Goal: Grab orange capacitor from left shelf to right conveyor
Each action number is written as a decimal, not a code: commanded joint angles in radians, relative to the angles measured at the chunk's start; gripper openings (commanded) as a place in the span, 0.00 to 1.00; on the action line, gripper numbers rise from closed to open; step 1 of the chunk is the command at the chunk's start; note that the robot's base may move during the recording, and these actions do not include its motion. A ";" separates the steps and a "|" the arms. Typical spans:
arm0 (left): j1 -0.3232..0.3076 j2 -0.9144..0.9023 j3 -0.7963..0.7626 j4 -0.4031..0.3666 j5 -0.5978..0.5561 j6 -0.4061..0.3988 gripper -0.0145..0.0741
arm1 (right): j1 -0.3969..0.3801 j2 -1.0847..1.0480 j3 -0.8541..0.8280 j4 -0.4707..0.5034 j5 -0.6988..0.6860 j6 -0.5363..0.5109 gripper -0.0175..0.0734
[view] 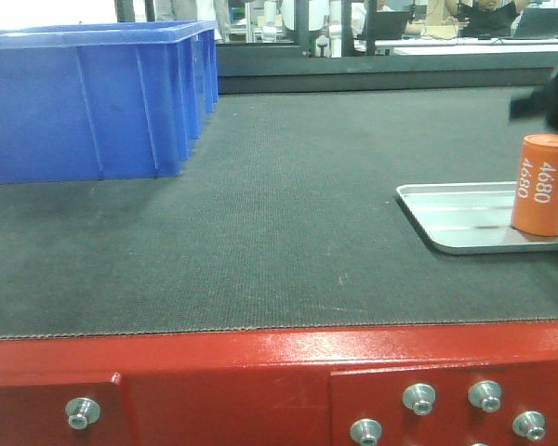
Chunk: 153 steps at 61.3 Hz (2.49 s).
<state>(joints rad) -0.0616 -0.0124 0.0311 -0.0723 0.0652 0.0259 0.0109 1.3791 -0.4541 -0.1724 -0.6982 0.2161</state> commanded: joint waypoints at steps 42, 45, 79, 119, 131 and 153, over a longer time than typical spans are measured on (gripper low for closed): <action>0.003 -0.012 -0.005 -0.002 -0.090 -0.001 0.02 | 0.029 -0.925 -0.018 0.000 0.778 0.066 0.25; 0.003 -0.012 -0.005 -0.002 -0.090 -0.001 0.02 | 0.029 -0.946 -0.018 0.000 0.775 0.066 0.25; 0.003 -0.012 -0.005 -0.002 -0.090 -0.001 0.02 | 0.029 -0.957 -0.015 0.000 0.766 0.066 0.25; 0.003 -0.012 -0.005 -0.002 -0.090 -0.001 0.02 | -0.056 -1.338 0.351 0.286 0.729 -0.322 0.25; 0.003 -0.012 -0.005 -0.002 -0.090 -0.001 0.02 | -0.080 -1.397 0.460 0.286 0.690 -0.320 0.25; 0.003 -0.012 -0.005 -0.002 -0.090 -0.001 0.02 | -0.080 -1.397 0.478 0.286 0.689 -0.286 0.25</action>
<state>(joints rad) -0.0601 -0.0124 0.0311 -0.0723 0.0652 0.0259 -0.0651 -0.0089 0.0279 0.1059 0.0821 -0.0742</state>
